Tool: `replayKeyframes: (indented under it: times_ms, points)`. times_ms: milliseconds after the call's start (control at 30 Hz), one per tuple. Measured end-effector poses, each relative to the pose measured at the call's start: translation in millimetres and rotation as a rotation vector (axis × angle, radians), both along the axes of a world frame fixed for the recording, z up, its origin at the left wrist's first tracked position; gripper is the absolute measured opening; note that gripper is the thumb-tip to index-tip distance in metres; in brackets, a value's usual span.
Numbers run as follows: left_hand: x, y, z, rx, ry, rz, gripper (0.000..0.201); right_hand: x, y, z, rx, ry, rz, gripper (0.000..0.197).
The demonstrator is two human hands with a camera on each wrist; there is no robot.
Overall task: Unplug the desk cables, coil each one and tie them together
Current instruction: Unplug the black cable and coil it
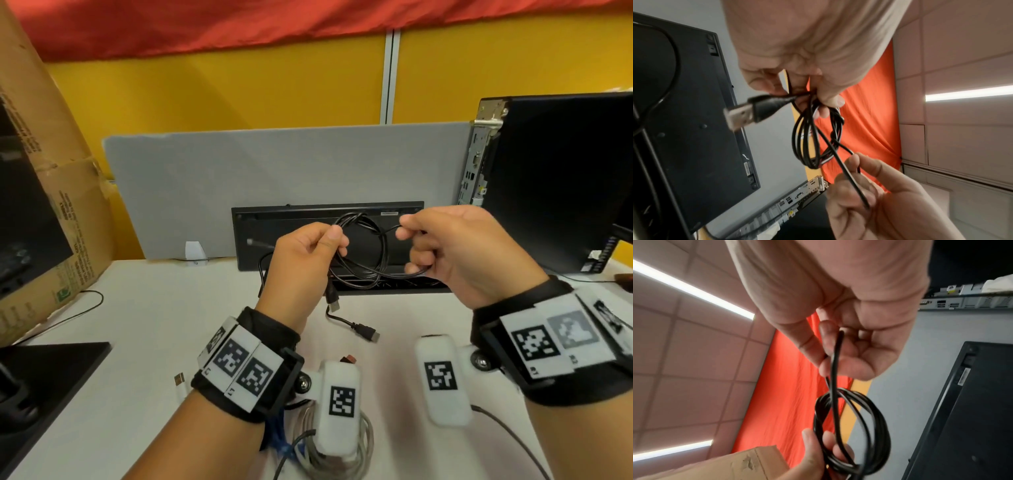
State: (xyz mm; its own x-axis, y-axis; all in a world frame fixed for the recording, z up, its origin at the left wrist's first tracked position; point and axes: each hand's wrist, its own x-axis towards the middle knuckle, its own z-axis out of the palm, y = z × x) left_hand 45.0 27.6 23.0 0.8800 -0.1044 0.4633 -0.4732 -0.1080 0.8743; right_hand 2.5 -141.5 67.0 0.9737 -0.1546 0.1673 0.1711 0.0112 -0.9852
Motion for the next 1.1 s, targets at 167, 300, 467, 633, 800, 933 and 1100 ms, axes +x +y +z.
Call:
replayKeyframes:
  times_ms: [167, 300, 467, 633, 800, 933, 1100]
  points:
    - [-0.6, 2.9, 1.3, 0.059, 0.012, -0.009, 0.019, -2.3, -13.6, -0.4, -0.180, -0.061, -0.022, 0.021]
    - [3.1, 4.8, -0.3, 0.150, -0.045, 0.058, 0.017, -3.8, -20.0, 0.4, -0.316, -0.078, -0.083, 0.016]
    - [12.0, 7.7, -7.0, 0.239, -0.032, 0.211, 0.020, -0.5, -27.5, -0.1, -0.242, -0.060, -0.030, 0.021]
    - [11.7, 7.4, -7.0, 0.209, -0.065, 0.223, 0.021, 3.8, -31.8, -4.8, -0.674, -0.233, -0.277, 0.014]
    - [12.3, 5.9, -7.6, 0.154, -0.002, 0.218, 0.023, 6.2, -38.1, -6.8, -0.859, -0.375, -0.416, 0.012]
    - [12.3, 9.6, -5.4, 0.092, 0.034, 0.232, 0.026, 8.1, -39.2, -7.1, -0.996, -0.413, -0.487, 0.012]
    - [5.1, 9.4, 3.1, -0.125, 0.122, 0.102, 0.023, 15.8, -40.5, -12.0, -1.081, -0.445, -0.520, 0.010]
